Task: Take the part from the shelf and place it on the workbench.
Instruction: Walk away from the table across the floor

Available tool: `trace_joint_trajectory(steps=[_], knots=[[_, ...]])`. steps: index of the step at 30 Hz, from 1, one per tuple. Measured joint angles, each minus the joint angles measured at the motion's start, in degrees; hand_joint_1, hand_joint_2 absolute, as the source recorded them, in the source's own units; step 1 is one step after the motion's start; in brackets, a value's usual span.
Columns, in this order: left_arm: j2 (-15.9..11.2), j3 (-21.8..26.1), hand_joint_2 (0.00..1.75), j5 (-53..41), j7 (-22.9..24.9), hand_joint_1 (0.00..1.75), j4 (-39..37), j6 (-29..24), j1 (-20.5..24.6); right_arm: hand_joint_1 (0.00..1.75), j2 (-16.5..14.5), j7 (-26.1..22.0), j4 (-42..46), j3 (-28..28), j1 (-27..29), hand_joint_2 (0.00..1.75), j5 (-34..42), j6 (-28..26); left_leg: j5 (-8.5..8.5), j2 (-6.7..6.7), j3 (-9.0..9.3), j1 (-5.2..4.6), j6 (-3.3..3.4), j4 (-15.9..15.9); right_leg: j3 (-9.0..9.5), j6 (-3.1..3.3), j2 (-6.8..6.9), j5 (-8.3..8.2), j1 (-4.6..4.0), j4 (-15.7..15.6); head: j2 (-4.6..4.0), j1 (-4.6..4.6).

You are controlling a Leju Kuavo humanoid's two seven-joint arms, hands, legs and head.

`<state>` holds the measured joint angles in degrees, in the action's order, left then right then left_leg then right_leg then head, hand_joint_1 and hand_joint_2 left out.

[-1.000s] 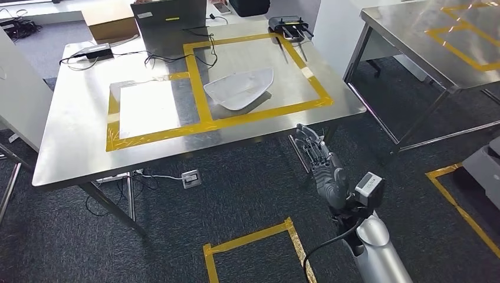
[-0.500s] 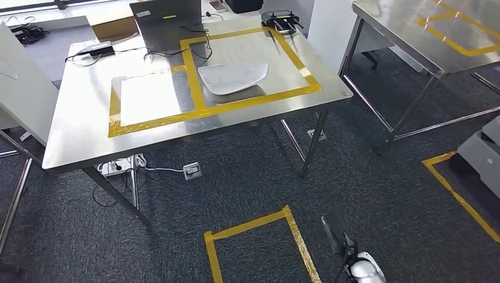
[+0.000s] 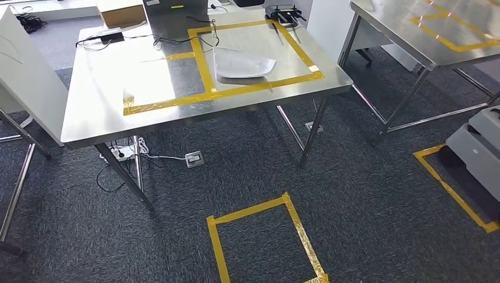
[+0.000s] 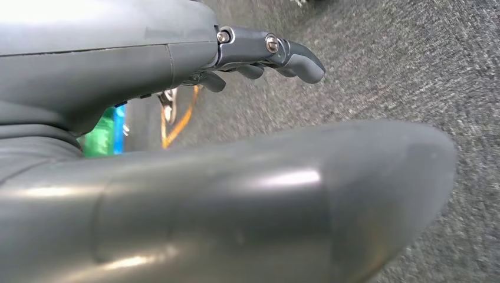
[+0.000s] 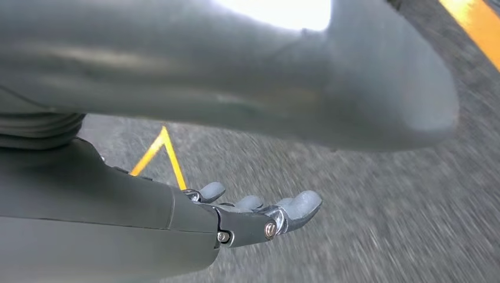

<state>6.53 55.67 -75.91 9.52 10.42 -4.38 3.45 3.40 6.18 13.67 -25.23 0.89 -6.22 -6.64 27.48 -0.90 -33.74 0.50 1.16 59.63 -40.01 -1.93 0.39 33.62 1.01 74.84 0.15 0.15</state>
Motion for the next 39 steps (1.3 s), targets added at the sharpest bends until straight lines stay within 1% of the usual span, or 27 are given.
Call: trace_joint_trajectory(steps=[1,2,4,5,6,8,9,10,13,14,15,16,17,19,20,21,23,24,25,28,29,30,31,33,35,36,39], knots=[[0.0,-0.1,0.0,1.1,-1.5,0.0,0.0,-0.5,0.0,0.0,-0.3,-0.1,-0.3,-0.3,-0.1,0.0,-0.1,1.0,-0.65,0.01,-0.77,-0.08,-0.07,0.1,2.06,0.3,-0.02,-1.53,-0.14,-1.3,0.0,0.0],[0.0,-0.1,0.0,2.2,-3.3,0.0,0.1,-1.0,0.0,0.0,-0.7,0.2,-0.5,-0.6,-0.3,0.0,-0.3,1.9,-1.3,0.03,-1.49,-0.13,-0.2,0.2,5.19,0.74,-0.04,-2.78,-0.34,-4.6,0.0,0.0],[0.0,0.0,0.0,3.9,-7.3,0.0,0.1,-2.1,0.3,0.0,-1.3,1.2,-0.7,-0.9,-1.0,0.0,-1.2,3.4,-2.45,0.01,-2.51,-0.26,-0.71,0.3,11.23,1.63,-0.06,-2.67,-0.81,-12.8,0.0,-0.03],[0.0,0.0,0.0,4.4,-9.0,0.0,0.1,-2.5,0.4,0.0,-1.6,1.9,-0.9,-1.0,-1.4,0.0,-2.0,3.8,-2.99,-0.04,-2.73,-0.25,-1.07,0.2,12.85,1.97,-0.07,-2.0,-1.06,-15.7,0.0,-0.01],[0.0,0.1,0.0,4.5,-10.2,0.0,0.1,-2.7,0.6,0.0,-2.0,2.5,-1.1,-1.0,-1.7,0.0,-2.9,3.9,-3.52,-0.09,-2.83,-0.2,-1.46,0.1,13.2,2.21,-0.06,-1.58,-1.27,-17.0,0.0,0.02],[0.0,0.1,0.0,3.5,-11.4,0.0,0.2,-2.7,1.0,0.0,-3.0,2.3,-1.4,-0.9,-2.2,0.87,-4.2,4.0,-4.24,-0.06,-2.99,-0.02,-2.27,-0.3,12.43,2.88,0.05,-2.61,-1.32,-17.6,0.0,0.1],[-0.1,-0.1,0.0,2.6,-11.5,0.0,0.2,-2.6,1.1,0.0,-3.6,1.5,-1.5,-0.8,-2.4,1.31,-4.5,4.1,-3.43,0.09,-3.33,0.02,-2.59,0.2,11.97,3.35,0.11,-3.4,-1.21,-17.8,0.0,0.09],[-0.1,-0.3,0.0,1.7,-11.5,0.0,0.2,-2.4,1.1,0.0,-4.2,0.2,-1.6,-0.7,-2.6,1.75,-4.6,4.4,-1.47,0.29,-3.85,0.04,-2.88,1.5,11.35,3.78,0.15,-4.27,-1.06,-18.1,0.0,0.04],[-0.1,-1.1,0.0,-0.2,-11.4,0.0,0.3,-1.6,1.8,0.0,-6.1,-3.7,-1.7,-0.7,-3.5,1.75,-4.5,5.7,6.65,0.64,-5.74,0.13,-3.55,10.6,8.78,4.26,0.18,-6.52,-0.97,-18.1,0.0,-0.11],[-0.2,-1.5,0.0,-0.7,-11.5,0.0,0.4,-1.4,2.1,0.0,-6.8,-4.7,-1.7,-0.7,-3.9,1.75,-4.7,6.2,7.49,0.65,-5.82,0.14,-3.74,13.3,7.77,4.2,0.22,-7.22,-0.97,-17.9,0.0,-0.11],[-0.3,-1.9,0.0,-1.1,-11.5,0.0,0.5,-1.2,2.5,0.0,-7.4,-5.5,-1.7,-0.5,-4.4,1.75,-5.1,6.5,6.97,0.65,-5.14,0.16,-3.86,14.5,6.73,4.1,0.27,-7.91,-0.94,-17.7,0.0,-0.12],[-0.4,-2.3,0.0,-1.4,-11.4,0.0,0.6,-1.1,2.8,0.0,-8.0,-6.0,-1.8,-0.4,-4.9,1.75,-5.5,6.7,5.56,0.64,-3.54,0.19,-3.93,13.9,5.67,3.95,0.31,-8.55,-0.88,-17.4,0.0,-0.13],[-0.5,-2.6,0.0,-1.5,-11.1,0.0,0.7,-1.1,3.1,0.0,-8.5,-6.0,-1.8,-0.1,-5.6,1.75,-6.1,6.9,4.03,0.64,-1.0,0.23,-3.95,11.3,4.69,3.76,0.31,-9.14,-0.81,-17.0,0.0,-0.13],[-0.7,-2.9,0.0,-1.0,-10.0,0.0,1.0,-1.7,3.5,0.0,-9.1,-5.5,-1.8,0.6,-6.8,1.75,-7.6,6.9,3.79,0.73,4.78,0.15,-3.68,3.6,3.11,3.19,0.29,-10.1,-0.81,-16.2,0.0,-0.09],[-0.8,-2.9,0.0,-0.5,-9.0,0.0,1.1,-2.3,3.6,0.0,-9.3,-5.0,-1.9,1.1,-7.3,1.75,-8.3,6.7,4.43,0.79,6.49,0.05,-3.35,0.7,2.67,2.87,0.28,-10.55,-0.84,-15.9,0.0,-0.08],[-1.0,-2.9,0.0,0.2,-8.0,0.0,1.1,-3.0,3.4,0.0,-9.5,-4.5,-1.9,1.6,-7.8,1.75,-9.0,6.5,5.1,0.84,7.2,-0.1,-2.89,-0.9,2.43,2.53,0.28,-11.02,-0.85,-15.8,0.0,-0.09],[-1.5,-2.8,0.0,1.4,-5.8,0.0,1.2,-4.4,2.7,0.0,-9.7,-3.8,-1.9,2.3,-8.3,1.75,-9.5,6.0,4.56,0.71,6.56,-0.19,-1.71,-1.3,2.29,1.77,0.2,-11.73,-0.75,-15.9,0.0,-0.2],[-1.7,-2.7,0.0,1.7,-4.8,0.0,1.2,-4.7,2.3,0.0,-9.7,-3.7,-2.0,2.4,-8.2,1.75,-9.3,5.8,4.04,0.59,6.13,-0.14,-1.11,-1.3,2.03,1.41,0.11,-11.18,-0.67,-15.6,0.0,-0.22],[-1.9,-2.6,0.0,2.0,-4.1,0.0,1.1,-5.0,2.0,0.0,-9.8,-3.4,-2.1,2.5,-8.0,1.75,-8.9,5.6,3.43,0.49,5.57,-0.05,-0.56,-1.4,1.54,1.09,0.02,-9.52,-0.6,-14.4,0.0,-0.21],[-2.2,-2.0,0.0,2.8,-3.6,0.0,1.2,-6.2,1.0,0.0,-9.9,-0.8,-2.4,2.5,-6.7,1.75,-8.2,4.9,1.62,0.48,3.43,-0.04,0.13,-1.4,-0.83,0.57,-0.09,-1.23,-0.42,-5.1,0.0,-0.09],[-2.3,-1.8,0.0,3.1,-3.6,0.0,1.2,-6.6,0.7,0.0,-10.0,0.8,-2.6,2.5,-6.1,1.75,-8.5,4.7,1.05,0.51,2.71,-0.09,0.09,-1.2,-1.15,0.52,-0.1,0.13,-0.41,-2.1,0.0,-0.08],[-2.3,-1.6,0.0,3.3,-3.7,0.0,1.2,-6.9,0.5,0.0,-10.0,2.7,-2.7,2.6,-5.5,1.75,-9.0,4.4,0.52,0.54,1.97,-0.13,0.01,-1.1,-0.71,0.55,-0.12,0.08,-0.42,-0.6,0.0,-0.07],[-2.3,-1.3,0.0,3.6,-3.9,0.0,1.2,-7.1,0.4,0.0,-10.0,5.0,-2.8,2.7,-4.9,1.75,-9.9,4.1,0.04,0.56,1.25,-0.16,-0.11,-0.8,0.7,0.69,-0.14,-1.05,-0.46,-1.0,0.0,-0.07],[-2.3,-0.9,0.0,4.0,-4.0,0.0,1.2,-7.1,0.3,0.0,-10.0,9.6,-2.9,3.2,-4.3,1.75,-11.6,3.4,-0.82,0.51,-0.15,-0.16,-0.45,-0.4,6.09,1.41,-0.2,-3.39,-0.7,-7.6,0.0,-0.04],[-2.4,-0.5,0.0,4.3,-3.9,0.0,1.1,-6.9,0.3,0.0,-10.0,12.1,-3.0,3.7,-4.1,1.75,-12.1,2.7,-1.64,0.28,-0.85,-0.1,-1.01,-0.3,10.75,2.23,-0.24,-3.46,-1.15,-14.9,0.0,-0.04],[-2.4,-0.4,0.0,4.3,-3.8,0.0,1.1,-6.5,0.4,0.0,-10.0,12.3,-3.0,3.8,-4.0,1.75,-11.7,2.2,-2.07,0.18,-0.99,-0.01,-1.37,-0.4,11.65,2.56,-0.24,-3.07,-1.42,-16.7,0.0,-0.02],[-2.5,-0.2,0.0,3.6,-2.9,0.0,1.1,-5.1,0.4,0.0,-10.0,10.2,-3.0,3.6,-3.6,1.75,-9.0,0.4,-2.65,0.19,-1.32,0.11,-2.49,-0.6,11.13,3.51,-0.09,-4.3,-1.43,-17.8,0.0,0.05]])
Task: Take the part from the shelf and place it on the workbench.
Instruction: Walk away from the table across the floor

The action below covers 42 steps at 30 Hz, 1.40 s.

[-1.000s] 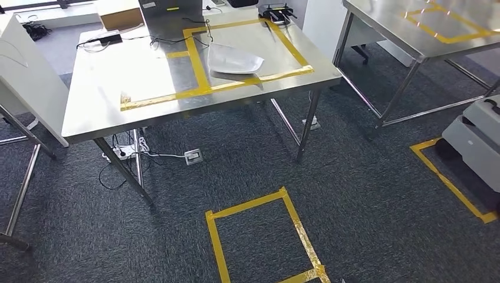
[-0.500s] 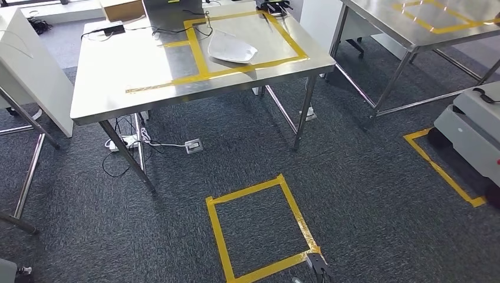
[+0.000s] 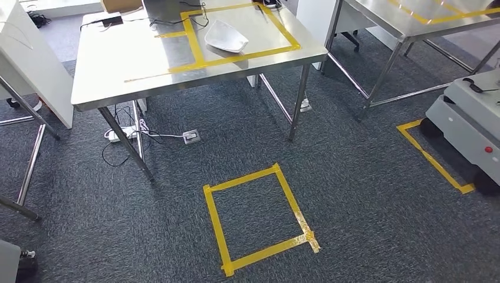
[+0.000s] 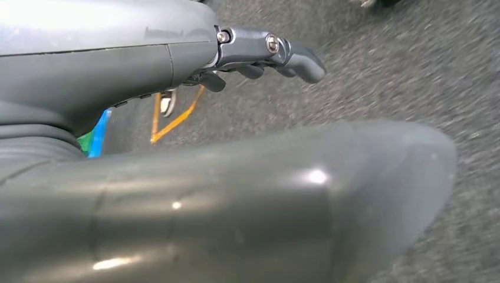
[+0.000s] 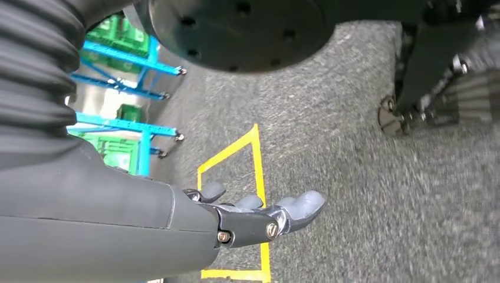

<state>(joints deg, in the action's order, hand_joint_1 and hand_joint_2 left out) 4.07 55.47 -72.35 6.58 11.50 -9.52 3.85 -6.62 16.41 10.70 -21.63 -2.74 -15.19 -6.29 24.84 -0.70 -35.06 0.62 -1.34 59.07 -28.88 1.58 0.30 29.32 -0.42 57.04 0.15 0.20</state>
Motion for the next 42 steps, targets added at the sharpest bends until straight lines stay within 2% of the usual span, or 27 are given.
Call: trace_joint_trajectory(steps=[1,2,4,5,6,7,9,11,13,15,16,18,20,21,22,23,24,26,27,30,32,35,36,37,38,41,42], knots=[[0.0,0.0,0.0,-0.4,0.1,0.0,0.0,0.3,0.0,0.0,0.0,-1.3,0.0,-0.3,0.0,1.75,1.1,-0.7,1.2,0.13,-0.42,0.01,-0.28,0.9,-0.42,0.41,0.1,-0.65,0.17,-0.3,0.0,-0.05],[0.0,0.0,0.0,-0.7,-0.2,0.0,-0.1,0.6,0.0,0.0,0.1,-2.8,0.0,-0.8,0.1,1.75,2.4,-1.2,3.34,0.28,-1.08,0.02,-0.51,2.8,-0.95,0.74,0.2,-1.31,0.34,-0.5,0.0,-0.13],[0.2,0.0,0.0,-0.8,-1.6,0.0,-0.1,0.7,0.2,0.0,0.2,-5.5,0.0,-2.2,0.1,1.75,4.6,-1.5,8.66,0.45,-2.69,0.11,-0.9,9.0,-2.3,1.07,0.32,-2.38,0.28,-0.5,0.0,-0.26],[0.3,0.0,0.0,-0.6,-2.5,0.0,-0.1,0.8,0.5,0.0,0.3,-6.4,0.0,-2.9,0.1,1.75,5.1,-1.1,10.18,0.46,-3.15,0.13,-1.1,12.1,-3.08,1.04,0.38,-2.92,0.27,-0.3,0.0,-0.27],[0.5,0.1,0.0,-0.4,-3.5,0.0,-0.2,0.9,0.9,0.0,0.4,-7.0,0.0,-3.5,0.1,1.75,4.9,-0.5,10.41,0.45,-2.98,0.15,-1.25,14.0,-3.92,0.94,0.46,-3.45,0.29,-0.1,0.0,-0.27],[0.8,0.1,0.0,-0.3,-4.2,0.0,-0.2,1.0,1.5,0.0,0.5,-7.4,0.0,-3.8,0.0,1.75,4.2,0.2,9.49,0.44,-1.98,0.18,-1.35,14.0,-4.81,0.79,0.54,-3.97,0.34,0.3,0.0,-0.27],[1.3,0.1,0.0,-0.3,-5.3,0.0,-0.2,1.3,2.9,0.0,0.6,-8.0,0.0,-3.8,0.0,1.75,1.9,1.3,6.73,0.47,2.43,0.33,-1.39,8.6,-6.5,0.34,0.64,-4.84,0.5,1.0,0.0,-0.27],[2.0,0.1,0.0,-0.3,-5.8,0.0,-0.2,1.6,4.3,0.0,0.8,-8.9,0.0,-3.6,-0.1,1.75,0.5,2.0,6.44,0.67,6.78,0.17,-1.12,1.8,-7.79,-0.28,0.69,-5.66,0.51,1.7,0.0,-0.25],[2.7,0.1,0.0,-0.4,-6.0,0.0,-0.2,1.8,5.1,0.0,1.0,-10.3,0.0,-3.4,-0.2,1.75,-0.2,2.7,6.98,0.84,7.69,-0.17,-0.43,-0.7,-8.35,-0.85,0.65,-6.67,0.53,1.8,0.0,-0.23],[3.4,0.0,0.0,-0.4,-5.7,0.0,-0.3,1.8,5.3,0.0,1.2,-11.3,0.0,-3.2,-0.1,1.75,-0.8,3.2,6.2,0.67,6.93,-0.14,0.64,-0.9,-8.67,-1.53,0.42,-7.13,0.66,1.6,0.0,-0.25],[3.7,0.0,0.0,-0.4,-5.3,0.0,-0.3,1.8,5.3,0.0,1.3,-11.6,0.0,-3.1,0.0,1.75,-1.1,3.3,5.66,0.53,6.64,-0.08,1.23,-1.0,-9.06,-1.92,0.26,-6.14,0.74,2.3,0.0,-0.21],[4.2,0.0,0.0,-0.7,-4.3,0.0,-0.4,1.7,5.2,0.0,1.6,-11.4,0.0,-2.7,0.1,1.75,-1.8,3.3,4.47,0.27,5.67,0.08,2.06,-1.1,-10.77,-2.54,-0.01,-1.42,0.94,7.1,0.0,-0.16],[4.4,0.0,0.0,-1.0,-3.4,0.0,-0.5,1.7,4.7,0.0,1.8,-10.3,0.0,-2.2,0.1,1.75,-2.5,3.0,3.43,0.18,4.19,0.07,2.21,-0.9,-12.69,-2.88,-0.07,3.19,1.04,14.4,0.0,-0.15],[4.4,0.1,0.0,-0.9,-3.0,0.0,-0.5,1.6,4.3,0.0,2.1,-9.4,0.0,-2.1,0.1,1.75,-2.7,2.8,3.0,0.15,3.43,0.08,2.15,-0.8,-12.82,-2.98,-0.08,3.91,1.09,16.7,0.0,-0.15],[4.4,0.1,0.0,-0.7,-2.8,0.0,-0.5,1.6,3.9,0.0,2.4,-8.4,0.0,-2.0,0.2,1.75,-2.8,2.5,2.63,0.12,2.72,0.1,2.04,-0.6,-11.9,-3.02,-0.09,3.49,1.15,17.0,0.0,-0.15],[4.4,0.1,0.0,-0.3,-2.7,0.0,-0.5,1.4,3.4,0.0,2.7,-7.2,0.0,-1.9,0.3,1.75,-2.8,2.2,2.32,0.11,2.09,0.14,1.9,-0.3,-9.77,-3.0,-0.09,2.27,1.22,14.9,0.0,-0.15],[4.4,0.1,0.0,0.1,-2.6,0.0,-0.5,1.3,3.0,0.0,3.0,-6.0,0.0,-1.9,0.3,1.75,-2.8,2.0,2.07,0.11,1.58,0.18,1.7,-0.1,-6.82,-2.94,-0.11,1.07,1.3,11.1,0.0,-0.15],[4.4,0.3,0.0,1.3,-2.5,0.0,-0.6,1.0,2.3,0.0,3.6,-3.8,0.0,-1.9,0.4,1.75,-2.7,1.4,1.6,0.12,0.8,0.17,1.11,0.3,-1.85,-2.61,-0.31,0.33,1.17,3.7,0.0,-0.16],[4.3,0.6,0.44,2.0,-2.3,0.0,-0.6,1.0,2.0,0.0,3.9,-2.9,0.0,-1.9,0.4,1.75,-2.6,1.1,1.35,0.14,0.62,0.15,0.74,0.3,-0.83,-2.35,-0.41,0.56,1.01,1.8,0.0,-0.17],[4.0,2.0,1.75,4.1,-0.8,0.0,-0.6,1.5,1.5,0.0,4.5,-2.0,0.0,-1.9,0.7,1.75,-1.9,0.6,0.73,0.23,0.4,0.18,-0.4,0.2,-1.1,-1.28,-0.37,0.3,0.79,1.0,0.0,-0.2],[3.8,2.7,1.75,3.7,2.0,0.0,-0.7,2.0,1.0,0.0,4.8,-3.7,0.0,-1.9,0.8,1.75,-1.7,1.0,2.76,0.37,-0.53,0.25,-0.92,2.1,-1.56,-0.28,-0.21,-0.47,0.96,0.7,0.0,-0.26],[3.4,1.9,1.75,3.2,6.3,0.0,-0.7,2.2,-0.1,0.0,5.1,-7.2,0.4,-1.7,0.8,1.75,-2.1,2.2,9.41,0.52,-3.77,0.29,-1.29,11.9,-2.77,0.51,-0.09,-1.58,0.74,0.7,0.0,-0.32],[3.2,1.2,1.75,4.0,6.8,0.0,-0.7,2.3,-0.7,0.0,5.2,-7.8,0.8,-1.5,0.9,1.75,-2.0,2.5,10.37,0.52,-4.29,0.29,-1.31,14.5,-3.21,0.55,-0.08,-1.9,0.61,0.7,0.0,-0.31],[3.0,0.4,1.75,5.0,6.9,0.0,-0.8,2.3,-1.4,0.0,5.3,-8.3,1.2,-1.3,0.9,1.75,-1.8,2.7,10.24,0.52,-3.91,0.27,-1.25,15.2,-3.62,0.55,-0.08,-2.19,0.5,0.8,0.0,-0.31],[2.8,-0.4,1.75,6.3,6.9,0.0,-0.9,2.3,-2.0,0.0,5.3,-8.6,1.7,-1.0,0.8,1.75,-1.5,2.8,9.19,0.52,-2.45,0.24,-1.1,13.8,-3.98,0.5,-0.09,-2.45,0.41,0.9,0.0,-0.31],[2.3,-3.3,1.75,10.6,6.3,0.0,-1.1,2.8,-3.6,0.0,5.4,-9.2,3.4,0.0,0.8,1.75,-0.5,3.0,6.01,0.51,5.09,-0.09,-0.21,2.5,-4.7,-0.02,0.02,-3.02,0.25,1.2,0.0,-0.28],[2.2,-4.5,1.75,12.2,6.0,0.0,-1.1,2.9,-4.0,0.0,5.4,-9.4,3.9,0.4,0.7,1.31,-0.1,3.0,5.77,0.52,6.42,-0.27,0.07,0.1,-4.77,-0.29,0.11,-3.16,0.22,1.3,0.0,-0.28]])
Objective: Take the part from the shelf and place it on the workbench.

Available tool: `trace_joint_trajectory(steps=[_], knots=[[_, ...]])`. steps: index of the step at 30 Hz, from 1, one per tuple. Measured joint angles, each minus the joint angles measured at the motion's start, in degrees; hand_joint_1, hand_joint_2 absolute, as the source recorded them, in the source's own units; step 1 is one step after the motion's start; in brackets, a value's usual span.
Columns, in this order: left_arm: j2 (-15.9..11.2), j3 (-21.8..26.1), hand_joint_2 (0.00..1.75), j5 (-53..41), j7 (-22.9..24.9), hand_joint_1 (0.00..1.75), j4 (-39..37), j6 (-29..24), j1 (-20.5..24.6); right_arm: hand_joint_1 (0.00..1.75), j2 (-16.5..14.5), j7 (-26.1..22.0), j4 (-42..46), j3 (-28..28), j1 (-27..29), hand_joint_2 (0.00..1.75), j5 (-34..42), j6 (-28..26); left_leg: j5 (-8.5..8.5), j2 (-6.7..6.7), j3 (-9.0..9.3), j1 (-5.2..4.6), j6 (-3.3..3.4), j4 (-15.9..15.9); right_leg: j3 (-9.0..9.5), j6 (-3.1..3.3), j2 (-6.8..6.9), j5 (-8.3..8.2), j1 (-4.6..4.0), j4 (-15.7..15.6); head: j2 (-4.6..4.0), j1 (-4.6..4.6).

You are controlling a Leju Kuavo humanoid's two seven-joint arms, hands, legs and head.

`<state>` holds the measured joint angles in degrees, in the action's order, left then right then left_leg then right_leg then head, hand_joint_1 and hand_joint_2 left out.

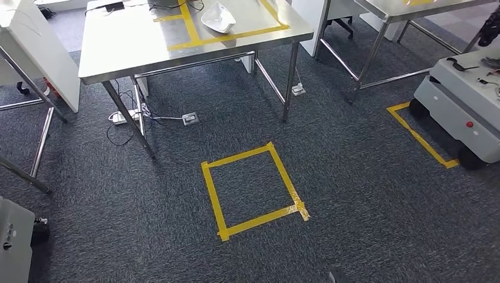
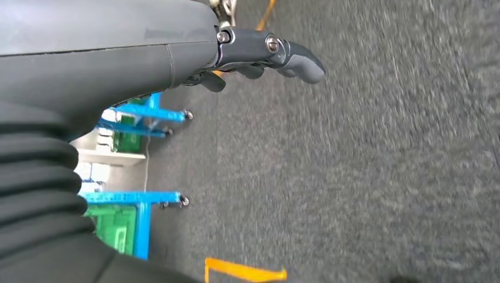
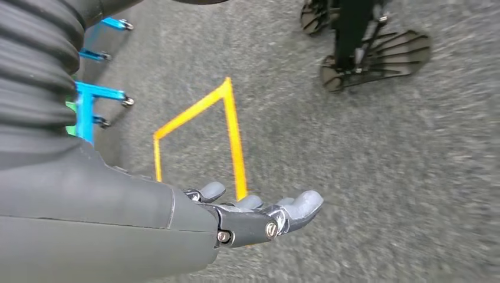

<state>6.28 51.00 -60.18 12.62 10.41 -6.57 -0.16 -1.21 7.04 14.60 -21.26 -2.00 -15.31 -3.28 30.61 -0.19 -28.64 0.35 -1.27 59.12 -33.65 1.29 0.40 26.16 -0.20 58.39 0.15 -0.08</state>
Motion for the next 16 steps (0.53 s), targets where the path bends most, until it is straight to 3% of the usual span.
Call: trace_joint_trajectory(steps=[2,3,6,9,16], knots=[[-0.3,-2.3,1.75,3.0,-0.6,0.0,0.0,0.2,-0.7,0.0,0.1,-0.4,0.8,0.7,0.0,0.44,0.7,0.1,-0.22,0.02,0.15,-0.25,0.49,-0.9,0.08,-0.63,0.13,-0.43,0.0,-0.1,0.0,0.03],[-0.4,-3.4,1.31,4.4,-0.9,0.0,0.0,0.4,-1.1,0.0,0.1,-0.6,1.2,1.0,0.1,0.0,1.1,0.2,-0.27,0.01,0.06,-0.23,0.65,-1.4,0.19,-0.68,0.16,-0.33,-0.05,-0.4,0.0,0.01],[-0.8,-6.9,0.0,8.8,-1.8,0.0,0.4,0.8,-1.9,0.0,0.3,-1.0,2.1,2.3,0.7,0.0,2.3,0.6,-0.92,0.01,-0.05,-0.14,0.87,-2.0,0.24,0.2,0.07,-0.17,-0.23,-1.2,0.0,0.01],[-1.3,-11.0,0.0,13.9,-2.9,0.0,1.3,1.4,-2.7,0.0,0.4,-1.7,2.8,3.9,1.7,0.0,3.5,0.9,-1.15,0.01,-0.42,-0.24,1.24,-1.7,0.12,-0.14,-0.08,-1.53,-0.15,-1.5,0.0,0.03],[-2.4,-19.9,0.0,24.7,-5.1,0.0,3.4,2.5,-3.8,0.0,0.5,-2.9,3.8,7.6,3.9,0.0,6.2,1.2,-1.32,-0.06,-0.81,-0.56,1.59,-1.3,-0.01,-1.22,-0.29,-2.4,0.04,-1.8,0.0,0.03]])
